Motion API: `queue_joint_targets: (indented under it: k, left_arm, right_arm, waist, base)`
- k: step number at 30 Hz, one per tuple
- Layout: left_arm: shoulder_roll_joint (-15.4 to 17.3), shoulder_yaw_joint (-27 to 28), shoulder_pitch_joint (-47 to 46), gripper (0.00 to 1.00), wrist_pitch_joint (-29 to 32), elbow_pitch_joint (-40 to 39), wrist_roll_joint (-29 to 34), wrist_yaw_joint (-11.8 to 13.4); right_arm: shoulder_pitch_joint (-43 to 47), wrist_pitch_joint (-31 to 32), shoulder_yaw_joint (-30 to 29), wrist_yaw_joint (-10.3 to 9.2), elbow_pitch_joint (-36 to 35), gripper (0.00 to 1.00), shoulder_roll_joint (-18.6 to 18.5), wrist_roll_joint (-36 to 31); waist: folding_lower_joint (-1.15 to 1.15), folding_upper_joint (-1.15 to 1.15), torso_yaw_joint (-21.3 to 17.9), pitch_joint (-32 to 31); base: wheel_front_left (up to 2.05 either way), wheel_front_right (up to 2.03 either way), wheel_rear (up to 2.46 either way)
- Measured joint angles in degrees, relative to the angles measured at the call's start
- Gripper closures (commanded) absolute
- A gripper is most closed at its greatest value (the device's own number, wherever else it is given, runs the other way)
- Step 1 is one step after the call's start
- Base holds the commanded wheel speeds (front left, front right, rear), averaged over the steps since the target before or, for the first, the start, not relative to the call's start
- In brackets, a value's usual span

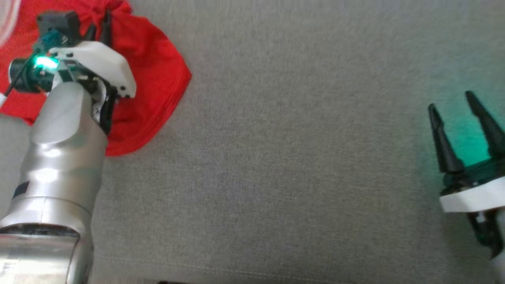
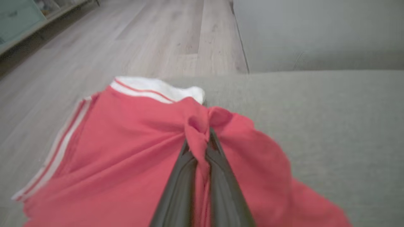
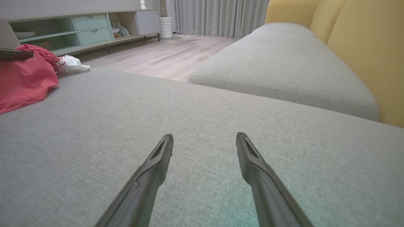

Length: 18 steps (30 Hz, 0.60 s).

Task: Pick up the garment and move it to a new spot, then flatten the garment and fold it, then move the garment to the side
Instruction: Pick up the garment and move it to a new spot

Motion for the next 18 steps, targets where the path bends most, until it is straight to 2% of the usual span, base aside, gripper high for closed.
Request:
queue_joint_targets:
  k: [4,10,13,14,18]
  left_arm:
    - [-0.11,-6.68,-0.67,1.0,-0.14,-5.2,-2.58,-0.01]
    - [0.67,-16.27,-2.51,1.0,2.67,-19.48,-13.46,-0.15]
    - [1.64,-18.76,-3.17,1.0,3.88,-26.77,-20.59,-0.43]
    - [1.64,-18.76,-3.17,1.0,3.88,-26.77,-20.59,-0.43]
    - [2.08,-21.07,-5.0,1.0,4.01,-31.96,-23.53,-0.43]
  right_arm:
    - [1.51,0.0,0.07,0.0,1.42,0.0,3.18,-0.1]
    - [6.72,0.0,-0.93,0.0,3.05,0.0,8.5,-0.52]
    - [8.27,0.0,-1.22,0.0,3.07,0.0,10.06,-0.66]
    - [8.27,0.0,-1.22,0.0,3.07,0.0,10.06,-0.66]
    - [9.73,0.0,-1.94,0.0,2.85,0.0,11.22,-1.51]
  waist:
    - [-0.01,0.0,-0.95,-5.68]
    - [-0.03,0.0,-4.02,-14.7]
    - [-0.03,0.01,-7.15,-17.96]
    - [-0.03,0.01,-7.15,-17.96]
    - [-0.03,0.0,-12.46,-20.59]
  base:
    - [0.0,0.0,0.0]
    - [0.0,0.0,0.0]
    - [0.0,0.0,0.0]
    - [0.0,0.0,0.0]
    - [0.0,0.0,0.0]
